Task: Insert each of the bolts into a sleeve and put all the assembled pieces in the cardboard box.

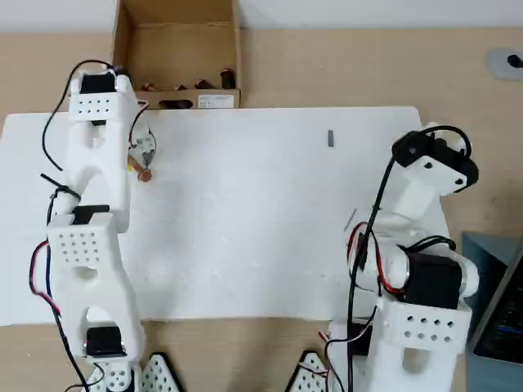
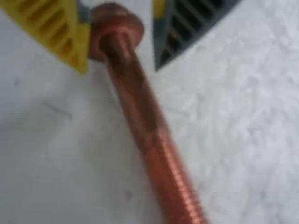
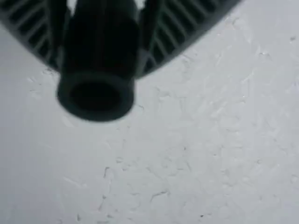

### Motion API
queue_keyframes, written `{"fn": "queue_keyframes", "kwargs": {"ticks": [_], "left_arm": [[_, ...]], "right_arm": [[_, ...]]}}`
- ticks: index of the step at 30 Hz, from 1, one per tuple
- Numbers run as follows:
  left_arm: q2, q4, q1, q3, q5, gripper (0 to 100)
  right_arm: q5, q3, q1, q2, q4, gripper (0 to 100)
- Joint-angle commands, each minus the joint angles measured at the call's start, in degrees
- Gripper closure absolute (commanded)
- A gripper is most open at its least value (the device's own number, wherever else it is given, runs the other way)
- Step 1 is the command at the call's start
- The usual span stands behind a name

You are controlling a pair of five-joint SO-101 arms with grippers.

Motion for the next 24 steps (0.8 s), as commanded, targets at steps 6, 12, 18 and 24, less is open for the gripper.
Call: {"fn": "queue_keyframes", "kwargs": {"ticks": [6, 12, 18, 24], "left_arm": [[3.56, 0.53, -1.05, -3.16, 1.67, 90], [4.35, 1.49, -0.7, -3.69, 7.56, 99], [4.35, 8.62, -1.32, -10.37, 8.26, 100], [4.26, 9.23, -3.43, -18.81, 9.49, 100]], "right_arm": [[0.62, -0.13, 0.66, -0.66, -1.23, 98.9], [0.7, -0.13, 0.57, -0.66, -1.23, 98.9], [0.7, -0.13, 0.57, -0.66, -1.23, 98.9], [0.7, -0.13, 0.4, -0.66, -1.23, 98.9]]}}
